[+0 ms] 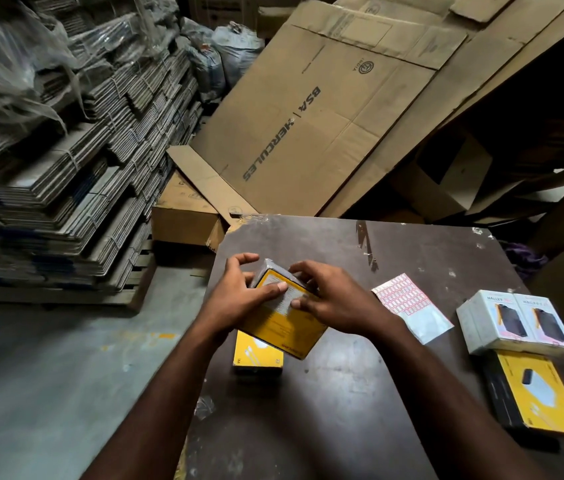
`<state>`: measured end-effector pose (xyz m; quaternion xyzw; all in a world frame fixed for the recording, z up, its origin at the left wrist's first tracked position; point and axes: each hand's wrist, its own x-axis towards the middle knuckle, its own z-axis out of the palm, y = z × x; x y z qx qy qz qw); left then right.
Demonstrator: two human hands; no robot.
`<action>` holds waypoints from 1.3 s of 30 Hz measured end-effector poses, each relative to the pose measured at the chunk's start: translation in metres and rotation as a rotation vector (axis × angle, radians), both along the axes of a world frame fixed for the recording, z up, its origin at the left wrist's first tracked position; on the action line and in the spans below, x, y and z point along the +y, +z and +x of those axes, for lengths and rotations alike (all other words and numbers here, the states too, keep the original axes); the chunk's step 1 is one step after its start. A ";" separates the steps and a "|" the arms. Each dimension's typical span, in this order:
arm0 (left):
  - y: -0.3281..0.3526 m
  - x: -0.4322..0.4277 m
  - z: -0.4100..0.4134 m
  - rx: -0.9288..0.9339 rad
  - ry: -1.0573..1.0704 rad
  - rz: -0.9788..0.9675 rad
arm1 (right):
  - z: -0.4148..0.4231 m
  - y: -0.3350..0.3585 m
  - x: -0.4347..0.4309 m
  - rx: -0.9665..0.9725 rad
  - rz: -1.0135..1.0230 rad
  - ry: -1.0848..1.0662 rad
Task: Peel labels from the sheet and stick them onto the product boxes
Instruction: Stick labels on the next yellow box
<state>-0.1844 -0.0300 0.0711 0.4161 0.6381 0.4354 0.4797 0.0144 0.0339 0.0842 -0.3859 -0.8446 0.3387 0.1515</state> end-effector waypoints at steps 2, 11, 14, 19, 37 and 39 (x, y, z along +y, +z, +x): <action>0.001 -0.002 0.000 0.031 -0.007 0.042 | 0.002 -0.004 -0.001 0.057 -0.024 -0.056; 0.002 -0.007 0.006 -0.009 0.161 0.252 | 0.006 -0.019 -0.008 0.540 -0.493 -0.363; 0.002 -0.005 0.013 -0.017 0.145 0.263 | 0.004 -0.020 -0.012 0.605 -0.611 -0.402; -0.001 -0.004 0.018 -0.018 0.130 0.281 | 0.006 -0.013 -0.010 0.423 -0.193 -0.367; 0.006 -0.013 0.030 0.040 -0.027 0.370 | -0.003 0.015 -0.006 0.494 0.239 -0.324; 0.009 -0.014 0.032 0.103 -0.047 0.405 | -0.002 0.015 -0.007 0.487 0.268 -0.342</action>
